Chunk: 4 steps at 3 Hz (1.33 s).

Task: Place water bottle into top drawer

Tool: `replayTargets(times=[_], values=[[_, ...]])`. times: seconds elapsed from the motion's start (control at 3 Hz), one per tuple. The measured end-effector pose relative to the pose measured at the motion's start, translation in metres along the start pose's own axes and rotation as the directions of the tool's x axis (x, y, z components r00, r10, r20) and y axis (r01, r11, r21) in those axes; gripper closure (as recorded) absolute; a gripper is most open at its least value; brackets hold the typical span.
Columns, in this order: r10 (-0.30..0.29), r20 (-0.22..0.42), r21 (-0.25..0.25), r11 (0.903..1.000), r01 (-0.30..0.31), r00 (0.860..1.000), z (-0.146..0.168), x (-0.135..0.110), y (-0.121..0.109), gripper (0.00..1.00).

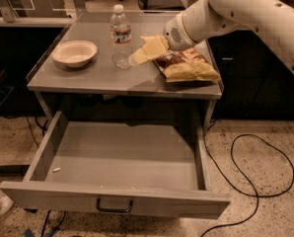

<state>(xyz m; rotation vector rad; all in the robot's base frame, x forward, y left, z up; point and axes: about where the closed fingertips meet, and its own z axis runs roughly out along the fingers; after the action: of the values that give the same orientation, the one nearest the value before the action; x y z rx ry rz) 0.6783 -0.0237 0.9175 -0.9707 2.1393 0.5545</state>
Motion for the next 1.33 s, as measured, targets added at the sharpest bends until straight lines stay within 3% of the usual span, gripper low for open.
replayTargets(times=[0.33,0.67,1.0,1.33], values=[[0.0,0.0,0.0,1.0,0.0,1.0,0.0,0.0,0.0,0.0],[0.02,0.06,-0.014,0.9997,-0.019,0.998,0.025,-0.021,0.01,0.0],[-0.001,0.127,-0.046,0.9989,0.007,0.992,0.064,-0.063,0.021,0.0],[-0.002,0.127,-0.047,0.9989,0.008,0.992,0.065,-0.064,0.022,0.0]])
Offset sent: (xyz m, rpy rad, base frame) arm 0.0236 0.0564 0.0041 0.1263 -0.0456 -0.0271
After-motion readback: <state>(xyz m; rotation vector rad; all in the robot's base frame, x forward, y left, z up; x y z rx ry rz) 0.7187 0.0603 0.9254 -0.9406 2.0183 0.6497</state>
